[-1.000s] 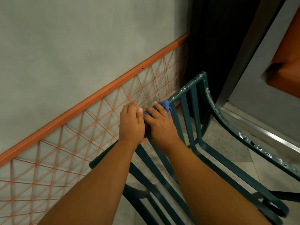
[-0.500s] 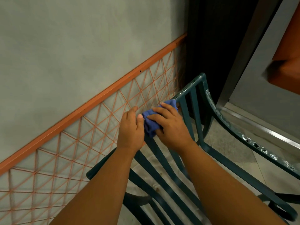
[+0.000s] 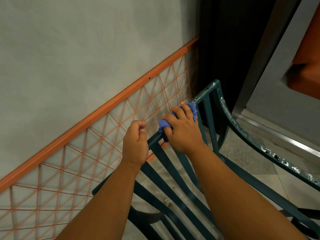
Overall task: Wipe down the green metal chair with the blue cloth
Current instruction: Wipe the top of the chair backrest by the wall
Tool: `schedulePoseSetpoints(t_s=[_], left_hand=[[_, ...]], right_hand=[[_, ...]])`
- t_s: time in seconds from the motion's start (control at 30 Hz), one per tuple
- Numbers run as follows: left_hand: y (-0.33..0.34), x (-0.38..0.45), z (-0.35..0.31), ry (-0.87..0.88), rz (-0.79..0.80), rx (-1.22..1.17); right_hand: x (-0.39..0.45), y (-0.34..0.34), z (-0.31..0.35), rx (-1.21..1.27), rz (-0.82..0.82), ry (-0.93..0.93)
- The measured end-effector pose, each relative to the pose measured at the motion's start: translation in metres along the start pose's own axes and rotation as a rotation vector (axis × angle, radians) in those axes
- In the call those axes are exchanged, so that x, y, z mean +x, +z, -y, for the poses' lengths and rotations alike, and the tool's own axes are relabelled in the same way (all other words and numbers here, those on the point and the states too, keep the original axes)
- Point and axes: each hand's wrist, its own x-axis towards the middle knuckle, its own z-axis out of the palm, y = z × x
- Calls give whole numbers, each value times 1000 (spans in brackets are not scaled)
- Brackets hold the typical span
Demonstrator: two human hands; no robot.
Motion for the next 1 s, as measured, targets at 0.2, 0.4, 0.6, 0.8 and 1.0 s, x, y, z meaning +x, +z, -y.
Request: schedulePoseSetpoints(t_s=[0.2,0.4,0.6,0.8,1.0], left_hand=[[1,2,-2,7,-4,-50],[1,4,0,-6,-25,-204],[3,4,2,44,-23,-173],[2,3,3,35,-7,-184],[3,1,4,54,-1,-188]], right_hand=[[-4,11,34,-131,0,-58],[-34,20,6,0,65,-313],[-16,21,33,-7,37,-42],[-40,34,19,87,-23,-227],[-23,28,8,296,-125,50]])
